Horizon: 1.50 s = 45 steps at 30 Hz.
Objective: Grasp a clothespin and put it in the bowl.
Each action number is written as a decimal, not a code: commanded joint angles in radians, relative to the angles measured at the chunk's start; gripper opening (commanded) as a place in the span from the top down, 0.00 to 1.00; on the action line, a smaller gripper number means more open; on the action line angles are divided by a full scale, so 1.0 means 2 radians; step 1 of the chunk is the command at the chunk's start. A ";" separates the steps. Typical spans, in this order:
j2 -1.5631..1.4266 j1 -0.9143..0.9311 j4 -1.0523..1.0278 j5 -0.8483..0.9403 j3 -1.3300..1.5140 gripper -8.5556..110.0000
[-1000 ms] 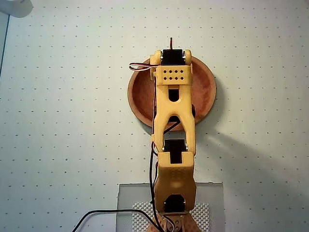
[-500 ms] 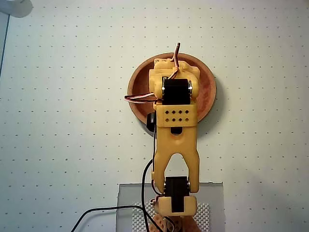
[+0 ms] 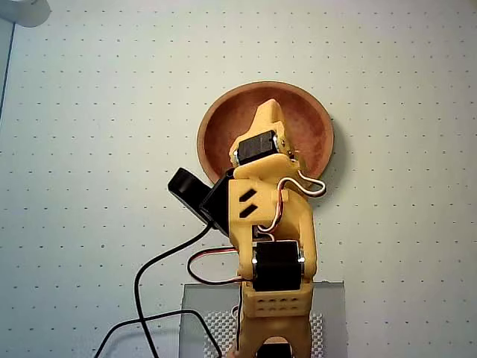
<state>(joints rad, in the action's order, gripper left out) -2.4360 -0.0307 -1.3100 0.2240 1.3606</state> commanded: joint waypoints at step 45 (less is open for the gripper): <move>-0.505 0.026 0.196 -0.084 0.830 0.95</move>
<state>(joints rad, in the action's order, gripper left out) -3.4300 0.0230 -0.9419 0.0675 3.0143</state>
